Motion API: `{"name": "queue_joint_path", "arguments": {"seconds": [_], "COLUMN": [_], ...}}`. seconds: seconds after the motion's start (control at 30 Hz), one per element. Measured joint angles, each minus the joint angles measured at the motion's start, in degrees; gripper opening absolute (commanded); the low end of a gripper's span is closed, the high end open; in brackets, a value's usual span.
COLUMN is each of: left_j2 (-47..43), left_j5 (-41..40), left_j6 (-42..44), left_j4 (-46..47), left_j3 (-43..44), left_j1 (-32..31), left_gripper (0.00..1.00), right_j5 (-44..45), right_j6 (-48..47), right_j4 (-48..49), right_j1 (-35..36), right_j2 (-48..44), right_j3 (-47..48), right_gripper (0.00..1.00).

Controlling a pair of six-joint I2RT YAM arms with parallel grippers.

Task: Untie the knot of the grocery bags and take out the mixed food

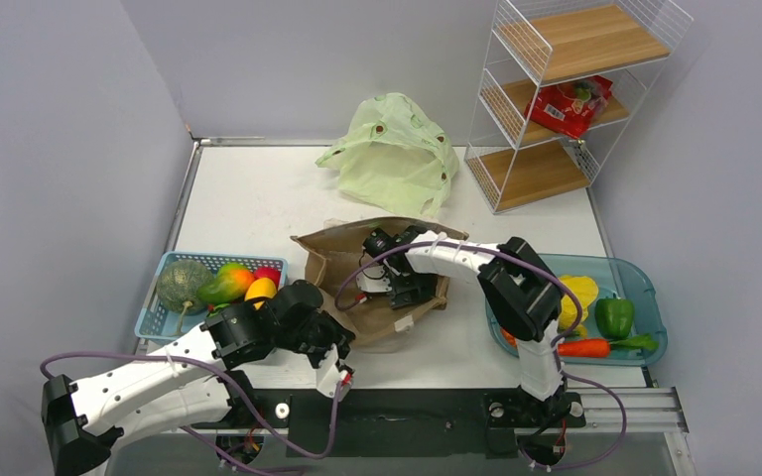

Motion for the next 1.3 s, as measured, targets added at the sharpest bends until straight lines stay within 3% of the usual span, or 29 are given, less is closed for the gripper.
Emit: {"name": "queue_joint_path", "arguments": {"seconds": [0.1, 0.17, 0.27, 0.33, 0.47, 0.87, 1.3], "left_j2": [0.8, 1.3, 1.8, 2.1, 2.5, 5.5, 9.0], "left_j5": [0.0, 0.0, -0.1, -0.2, -0.4, 0.2, 5.2], "left_j6": [-0.3, -0.3, -0.4, -0.8, -3.3, -12.9, -20.8], "left_j4": [0.3, 0.5, 0.9, 1.3, 1.8, 5.9, 8.2], "left_j3": [0.6, 0.6, 0.6, 0.6, 1.4, 5.1, 10.0], "left_j1": [0.0, 0.0, 0.0, 0.0, 0.0, 2.5, 11.3], "left_gripper": [0.0, 0.0, 0.0, 0.0, 0.0, 0.0, 0.0], "right_j5": [1.9, 3.1, 4.7, 5.0, 2.1, -25.0, -41.3], "right_j6": [-1.6, -2.6, -3.7, -3.9, -3.4, 3.3, 31.1], "right_j4": [-2.1, -3.2, -4.0, -4.5, -5.2, -5.9, 1.2], "right_j1": [-0.4, -0.4, -0.3, -0.3, -1.2, -8.4, -17.0], "right_j2": [3.4, 4.4, 5.4, 5.7, 5.4, -8.0, -13.1], "right_j3": [2.4, 3.5, 4.5, 5.0, 5.9, 10.2, 14.7], "right_gripper": [0.62, 0.45, 0.06, 0.0, 0.0, 0.0, 0.0]}}
